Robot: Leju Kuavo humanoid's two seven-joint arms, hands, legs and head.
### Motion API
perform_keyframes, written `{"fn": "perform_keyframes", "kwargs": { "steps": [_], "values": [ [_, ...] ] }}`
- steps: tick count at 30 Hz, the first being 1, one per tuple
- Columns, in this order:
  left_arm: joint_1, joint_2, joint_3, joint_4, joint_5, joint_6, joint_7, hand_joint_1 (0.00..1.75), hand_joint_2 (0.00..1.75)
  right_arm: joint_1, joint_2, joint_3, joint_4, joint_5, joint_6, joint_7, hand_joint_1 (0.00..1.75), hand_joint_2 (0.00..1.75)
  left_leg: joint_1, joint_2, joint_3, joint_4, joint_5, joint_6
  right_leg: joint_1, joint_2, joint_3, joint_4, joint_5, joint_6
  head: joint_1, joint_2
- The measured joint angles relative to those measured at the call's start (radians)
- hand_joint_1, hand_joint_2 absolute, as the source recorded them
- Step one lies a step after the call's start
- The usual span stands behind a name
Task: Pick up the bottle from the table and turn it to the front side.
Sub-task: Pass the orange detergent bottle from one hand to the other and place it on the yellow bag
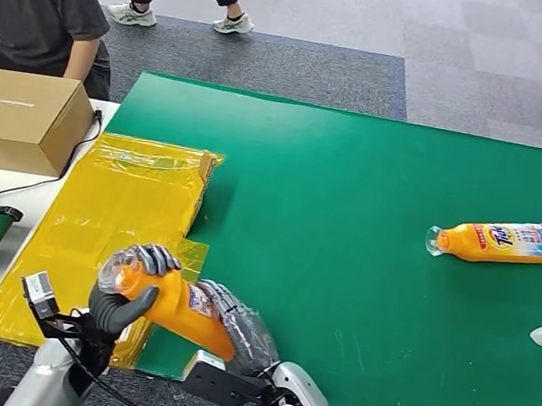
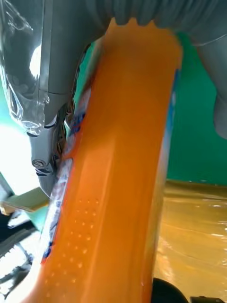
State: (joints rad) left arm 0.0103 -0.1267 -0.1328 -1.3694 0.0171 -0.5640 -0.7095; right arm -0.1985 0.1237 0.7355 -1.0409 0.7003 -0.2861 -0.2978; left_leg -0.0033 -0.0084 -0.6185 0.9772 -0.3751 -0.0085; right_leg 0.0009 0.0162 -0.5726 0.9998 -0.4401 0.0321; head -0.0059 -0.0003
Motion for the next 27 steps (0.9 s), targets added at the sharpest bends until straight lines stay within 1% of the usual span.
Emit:
{"fn": "perform_keyframes", "kwargs": {
  "steps": [2,7,9,12,13,15,17,20,23,27],
  "values": [
    [0.002,-0.005,0.002,-0.028,-0.029,0.064,0.000,1.75,1.75,0.022,-0.010,-0.020,-0.045,0.008,-0.004,0.001,0.00,1.75,0.000,0.000,0.000,0.000,0.000,0.000,0.000,0.000,0.000,0.000,0.000,0.000,0.000,0.000],
    [0.004,-0.006,0.010,-0.073,-0.069,0.130,0.005,1.75,1.75,0.063,-0.028,-0.047,-0.117,0.016,-0.008,0.001,0.00,1.75,0.000,0.000,0.000,0.000,0.000,0.000,0.000,0.000,0.000,0.000,0.000,0.000,0.000,0.000],
    [0.006,-0.003,0.010,-0.106,-0.118,0.215,0.005,1.75,1.75,0.078,-0.032,-0.060,-0.143,0.020,-0.016,0.001,0.00,1.75,0.000,0.000,0.000,0.000,0.001,0.000,0.000,0.000,0.000,0.000,0.000,0.000,0.000,0.000],
    [0.008,0.010,0.005,-0.178,-0.191,0.372,0.005,1.75,1.75,0.112,-0.036,-0.092,-0.194,0.032,-0.023,0.003,0.00,1.75,0.000,0.000,0.000,0.000,0.000,0.000,0.000,0.000,-0.001,0.000,0.000,0.000,0.000,0.000],
    [0.007,0.018,0.004,-0.206,-0.210,0.411,0.005,1.75,1.75,0.123,-0.038,-0.103,-0.211,0.036,-0.023,0.005,0.00,1.75,0.000,0.000,-0.001,0.000,0.000,0.000,0.000,0.000,-0.001,0.000,0.000,0.000,0.000,0.000],
    [0.000,0.033,0.002,-0.259,-0.248,0.457,0.005,1.75,1.75,0.139,-0.040,-0.120,-0.237,0.042,-0.021,0.007,0.00,1.75,0.000,0.000,-0.001,0.000,0.001,0.000,0.000,0.000,-0.001,0.000,0.000,0.000,0.000,0.000],
    [-0.016,0.047,-0.005,-0.305,-0.302,0.479,0.007,1.75,1.75,0.149,-0.041,-0.133,-0.258,0.046,-0.017,0.007,0.00,1.75,0.000,0.000,-0.001,0.000,0.000,0.000,0.000,0.000,-0.001,0.000,0.000,0.000,0.000,0.000],
    [-0.051,0.074,-0.026,-0.351,-0.397,0.479,0.025,1.75,1.75,0.160,-0.041,-0.148,-0.281,0.048,-0.009,0.006,0.00,1.75,0.000,0.000,-0.001,0.000,0.000,0.000,0.000,0.000,-0.001,0.000,0.000,0.000,0.000,0.000],
    [-0.093,0.108,-0.057,-0.377,-0.458,0.449,0.061,1.75,1.75,0.166,-0.041,-0.157,-0.296,0.048,-0.002,0.002,0.00,1.75,0.000,0.000,-0.001,0.000,0.000,0.000,0.000,0.000,-0.001,0.000,0.000,0.000,0.000,0.000],
    [-0.134,0.150,-0.099,-0.384,-0.486,0.414,0.093,1.75,1.75,0.173,-0.041,-0.168,-0.302,0.048,0.004,-0.002,0.00,1.75,0.000,0.000,-0.001,0.000,0.001,0.000,0.000,0.000,-0.001,0.000,0.000,0.000,0.000,0.000]
  ]
}}
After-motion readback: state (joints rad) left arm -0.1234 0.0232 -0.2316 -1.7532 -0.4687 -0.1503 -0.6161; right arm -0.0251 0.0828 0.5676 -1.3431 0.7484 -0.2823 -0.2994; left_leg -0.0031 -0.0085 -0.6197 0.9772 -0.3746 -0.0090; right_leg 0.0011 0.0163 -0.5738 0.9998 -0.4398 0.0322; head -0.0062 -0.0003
